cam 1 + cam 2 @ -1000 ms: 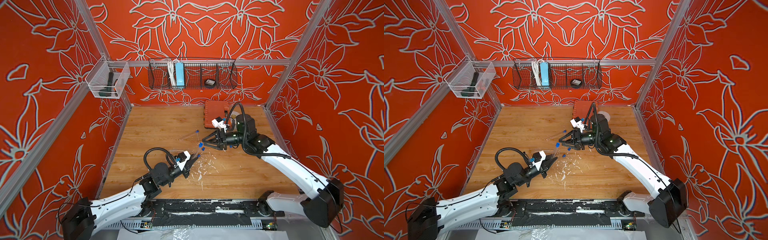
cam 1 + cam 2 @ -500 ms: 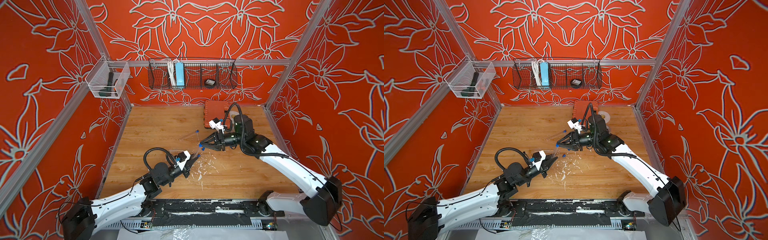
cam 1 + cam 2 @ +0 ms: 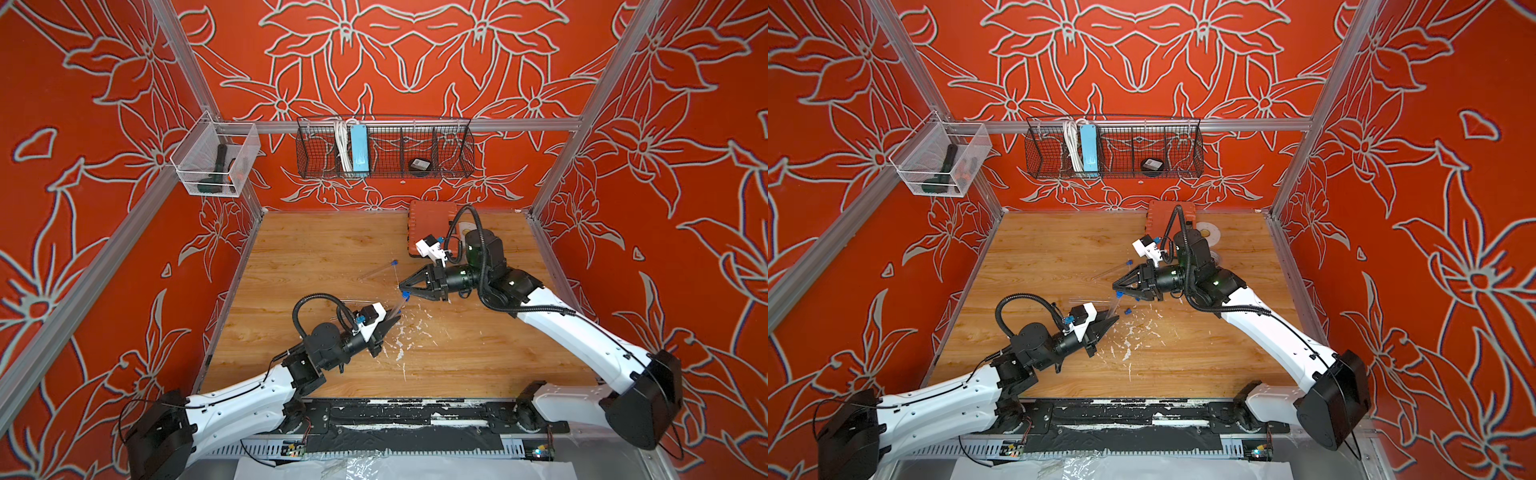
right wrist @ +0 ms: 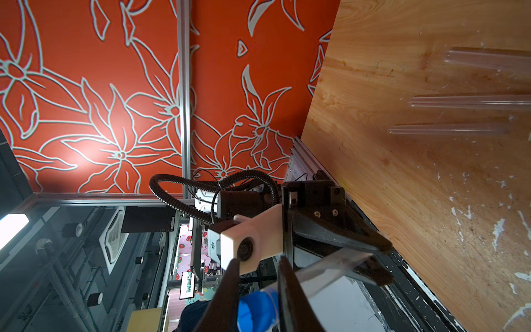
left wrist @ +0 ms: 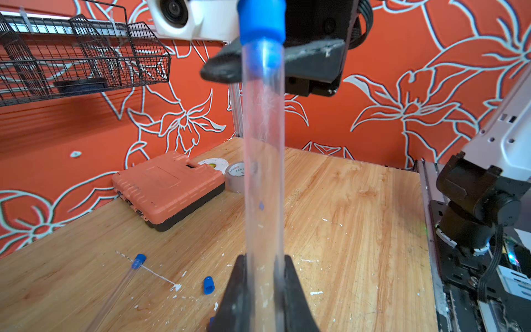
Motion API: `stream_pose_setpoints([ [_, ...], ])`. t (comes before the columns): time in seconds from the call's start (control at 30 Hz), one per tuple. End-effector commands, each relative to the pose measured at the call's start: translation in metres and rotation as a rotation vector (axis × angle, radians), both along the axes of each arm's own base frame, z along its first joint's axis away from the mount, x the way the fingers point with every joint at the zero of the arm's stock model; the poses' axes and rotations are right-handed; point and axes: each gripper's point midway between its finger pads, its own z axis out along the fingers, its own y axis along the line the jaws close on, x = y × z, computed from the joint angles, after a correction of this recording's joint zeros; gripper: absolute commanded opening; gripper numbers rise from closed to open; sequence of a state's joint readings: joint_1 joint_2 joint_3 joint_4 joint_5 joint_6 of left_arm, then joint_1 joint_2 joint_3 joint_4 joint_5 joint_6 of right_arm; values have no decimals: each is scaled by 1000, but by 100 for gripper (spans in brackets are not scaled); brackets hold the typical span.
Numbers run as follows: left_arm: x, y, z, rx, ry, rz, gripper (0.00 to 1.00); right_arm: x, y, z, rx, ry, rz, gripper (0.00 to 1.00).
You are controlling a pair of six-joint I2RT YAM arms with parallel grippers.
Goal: Insert stoppers into test tubes
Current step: Insert the stopper into the test tube.
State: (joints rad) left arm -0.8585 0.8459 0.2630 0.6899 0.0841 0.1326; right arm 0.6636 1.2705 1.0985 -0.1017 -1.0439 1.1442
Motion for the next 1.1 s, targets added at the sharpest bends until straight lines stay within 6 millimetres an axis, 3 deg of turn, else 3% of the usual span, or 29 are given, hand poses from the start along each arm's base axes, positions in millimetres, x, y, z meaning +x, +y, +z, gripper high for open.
stream_pose_setpoints([
  [0.0, 0, 1, 74, -176, -146, 2, 0, -12, 5, -15, -39, 48, 36, 23],
  [0.6, -2, 11, 121, -394, -137, 1, 0, -4, 10, -21, -53, 30, 4, 21],
  [1.07, -2, 20, 162, -513, -174, 8, 0, 4, 15, -49, -92, 52, -12, 21],
])
